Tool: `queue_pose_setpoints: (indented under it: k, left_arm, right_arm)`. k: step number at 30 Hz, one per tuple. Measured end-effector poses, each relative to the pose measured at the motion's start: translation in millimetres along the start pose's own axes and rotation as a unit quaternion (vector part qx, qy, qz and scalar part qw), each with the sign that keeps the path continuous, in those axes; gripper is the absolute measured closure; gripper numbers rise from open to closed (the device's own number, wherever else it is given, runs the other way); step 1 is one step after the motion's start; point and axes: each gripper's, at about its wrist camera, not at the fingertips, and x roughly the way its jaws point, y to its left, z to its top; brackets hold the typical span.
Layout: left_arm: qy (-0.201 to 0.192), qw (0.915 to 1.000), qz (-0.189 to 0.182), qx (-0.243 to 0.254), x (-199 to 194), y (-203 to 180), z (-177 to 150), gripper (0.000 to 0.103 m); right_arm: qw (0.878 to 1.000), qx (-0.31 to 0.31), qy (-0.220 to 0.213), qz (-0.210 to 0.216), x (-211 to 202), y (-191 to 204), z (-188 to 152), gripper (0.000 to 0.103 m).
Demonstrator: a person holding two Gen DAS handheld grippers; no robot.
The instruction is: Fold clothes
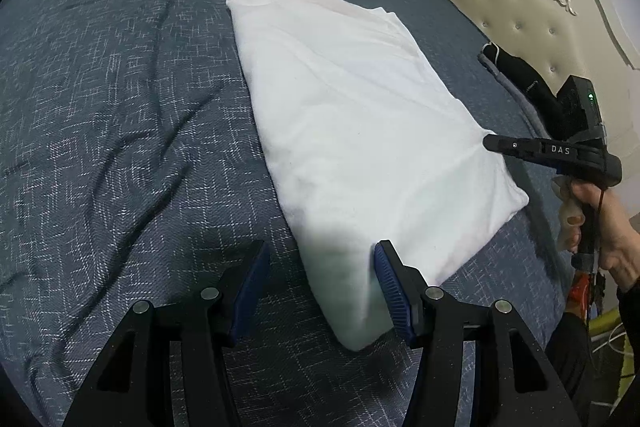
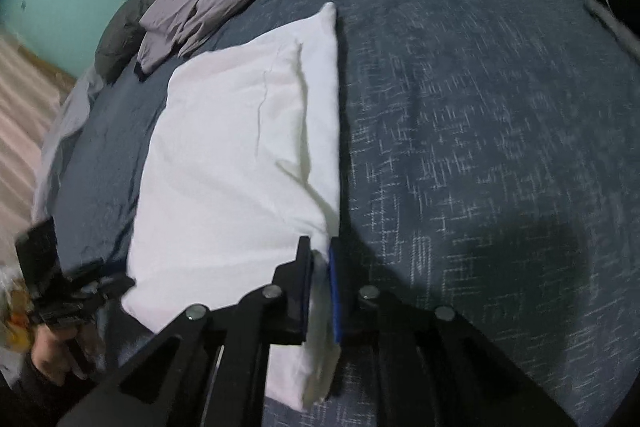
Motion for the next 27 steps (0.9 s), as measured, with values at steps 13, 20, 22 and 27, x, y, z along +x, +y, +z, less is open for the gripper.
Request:
queue_pose_setpoints:
  k: [13, 20, 22, 27]
  left_arm:
    - [0.000, 1.0000, 0.004, 0.001, -4, 4, -2, 0.044]
    - [0.000, 1.0000, 0.004, 0.003, 5, -5, 3, 0.044]
    - [0.000, 1.0000, 0.004, 0.003, 5, -5, 3, 0.044]
    - [0.001, 1.0000, 0.005, 0.003, 10, -9, 7, 0.044]
  right_arm:
    - [0.998, -0.062, -0.022, -0.022, -27, 37, -5, 0.086]
    - [0.998, -0.047, 0.012, -0.042, 2, 25, -4, 0.094]
    - [0.999, -0.035, 0.002, -0.037, -6, 21, 0, 0.094]
    - [0.998, -0.037, -0.053, -0.020, -24, 31, 41, 0.087]
